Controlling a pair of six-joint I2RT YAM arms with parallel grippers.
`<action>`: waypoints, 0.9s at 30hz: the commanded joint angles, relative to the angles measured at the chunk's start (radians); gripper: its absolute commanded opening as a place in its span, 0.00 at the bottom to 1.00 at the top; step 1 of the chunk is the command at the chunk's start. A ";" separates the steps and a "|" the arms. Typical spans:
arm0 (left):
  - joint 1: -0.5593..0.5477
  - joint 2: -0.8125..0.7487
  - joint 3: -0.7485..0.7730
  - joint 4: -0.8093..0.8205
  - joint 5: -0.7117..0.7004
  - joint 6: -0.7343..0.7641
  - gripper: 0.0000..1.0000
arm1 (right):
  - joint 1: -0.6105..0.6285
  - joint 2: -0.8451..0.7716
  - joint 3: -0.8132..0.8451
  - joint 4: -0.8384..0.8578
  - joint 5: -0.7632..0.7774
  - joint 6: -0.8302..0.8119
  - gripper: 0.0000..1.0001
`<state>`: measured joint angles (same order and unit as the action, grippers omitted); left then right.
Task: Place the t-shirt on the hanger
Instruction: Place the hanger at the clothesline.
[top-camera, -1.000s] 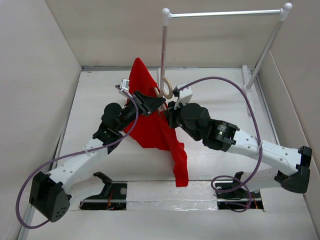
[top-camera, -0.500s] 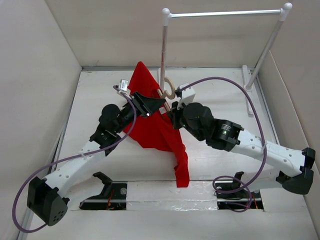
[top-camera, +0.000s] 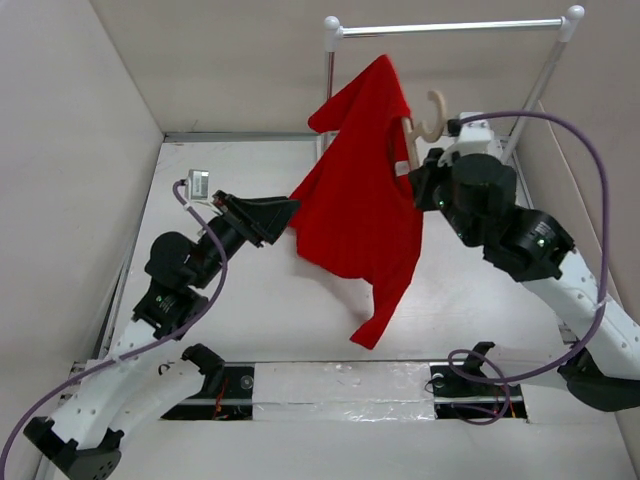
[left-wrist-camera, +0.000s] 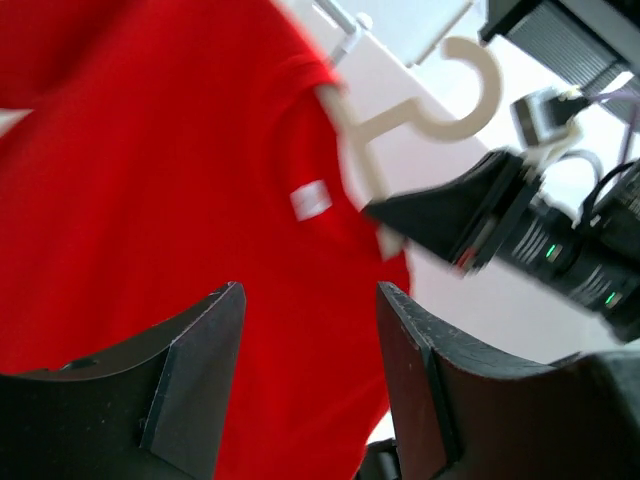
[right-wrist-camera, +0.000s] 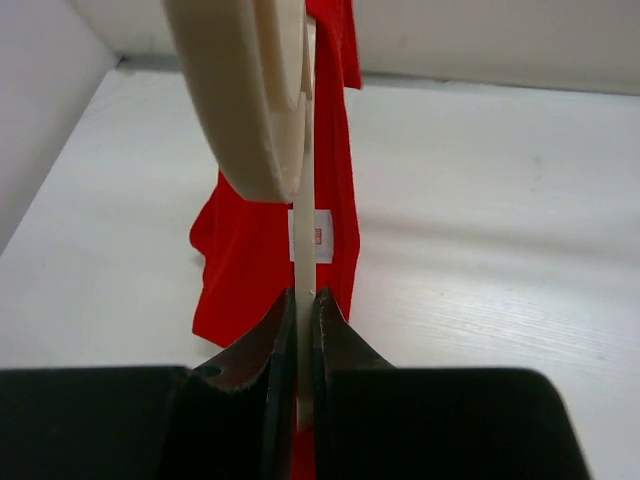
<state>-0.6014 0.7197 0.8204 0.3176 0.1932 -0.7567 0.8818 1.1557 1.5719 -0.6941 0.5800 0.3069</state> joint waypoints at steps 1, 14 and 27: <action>-0.003 -0.078 0.043 -0.118 -0.055 0.092 0.52 | -0.084 -0.021 0.128 -0.067 0.099 -0.002 0.00; -0.003 -0.440 0.082 -0.569 -0.308 0.257 0.54 | -0.501 0.246 0.368 -0.013 -0.104 -0.084 0.00; -0.003 -0.506 -0.009 -0.612 -0.362 0.367 0.55 | -0.725 0.479 0.548 0.148 -0.147 -0.135 0.00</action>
<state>-0.6014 0.2008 0.8379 -0.2996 -0.1459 -0.4397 0.1692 1.6333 2.0232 -0.7238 0.4320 0.2047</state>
